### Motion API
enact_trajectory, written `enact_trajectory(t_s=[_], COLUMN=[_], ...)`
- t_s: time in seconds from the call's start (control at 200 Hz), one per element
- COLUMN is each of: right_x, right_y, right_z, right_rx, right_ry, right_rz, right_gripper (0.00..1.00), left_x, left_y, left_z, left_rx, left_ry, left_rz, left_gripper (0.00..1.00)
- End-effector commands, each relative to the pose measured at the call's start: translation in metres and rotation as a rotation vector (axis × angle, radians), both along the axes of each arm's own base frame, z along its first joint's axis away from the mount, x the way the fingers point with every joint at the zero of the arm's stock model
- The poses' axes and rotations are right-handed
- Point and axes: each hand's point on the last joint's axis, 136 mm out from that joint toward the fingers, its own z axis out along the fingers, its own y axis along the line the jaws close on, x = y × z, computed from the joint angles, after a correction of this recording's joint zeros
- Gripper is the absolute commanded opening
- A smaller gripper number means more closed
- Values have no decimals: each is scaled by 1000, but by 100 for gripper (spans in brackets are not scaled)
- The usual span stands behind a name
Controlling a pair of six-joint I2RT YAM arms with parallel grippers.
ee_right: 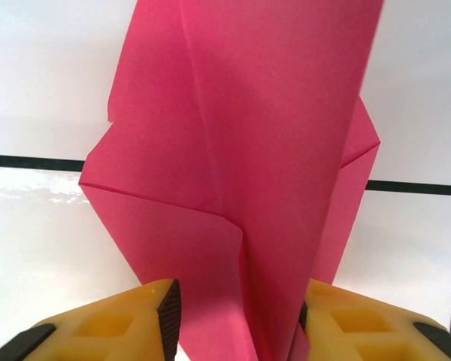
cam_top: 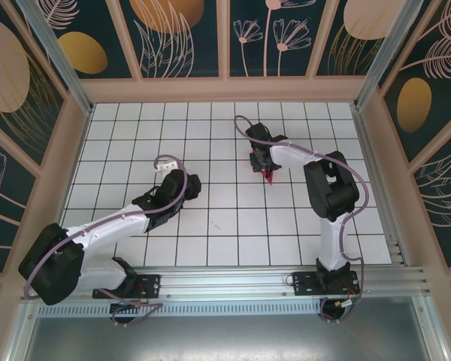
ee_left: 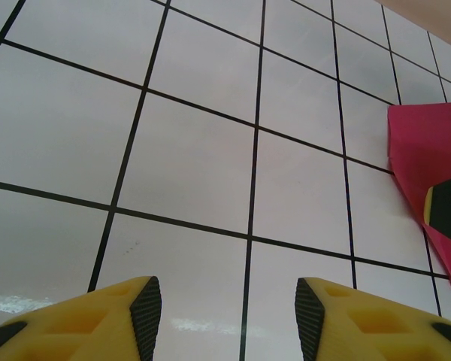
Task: Fold a paper plane with a square sheet of paper (pick it up from the middle)
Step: Move the paper plane to the center of the table.
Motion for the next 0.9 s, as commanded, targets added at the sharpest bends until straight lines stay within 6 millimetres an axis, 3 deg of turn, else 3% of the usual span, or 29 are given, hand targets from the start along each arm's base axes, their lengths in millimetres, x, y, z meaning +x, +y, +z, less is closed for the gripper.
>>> enact_trajectory(t_s=[0.0,0.24,0.48,0.54,0.625,0.756,0.896], right_x=[0,-4,-10,-10,-8,-2,20], right_y=[-3,-5,-24,-40,-48,-44,-31], right_z=[57,146,193,192,172,131,96], right_rx=[43,137,159,212,391,579,666], right_ry=[-96,-297,-451,-466,-391,-286,-180], right_rz=[-7,23,-17,-68,-82,-59,-36], right_gripper=[48,55,56,57,57,57,56], left_x=[3,7,11,11,11,12,12], left_y=[1,7,5,5,5,4,1], left_z=[3,11,14,14,14,15,13], left_rx=[8,49,58,59,57,50,46], left_ry=[-7,-30,-34,-35,-35,-34,-26], left_rz=[13,32,31,33,34,35,24], left_gripper=[54,54,54,54,54,54,55])
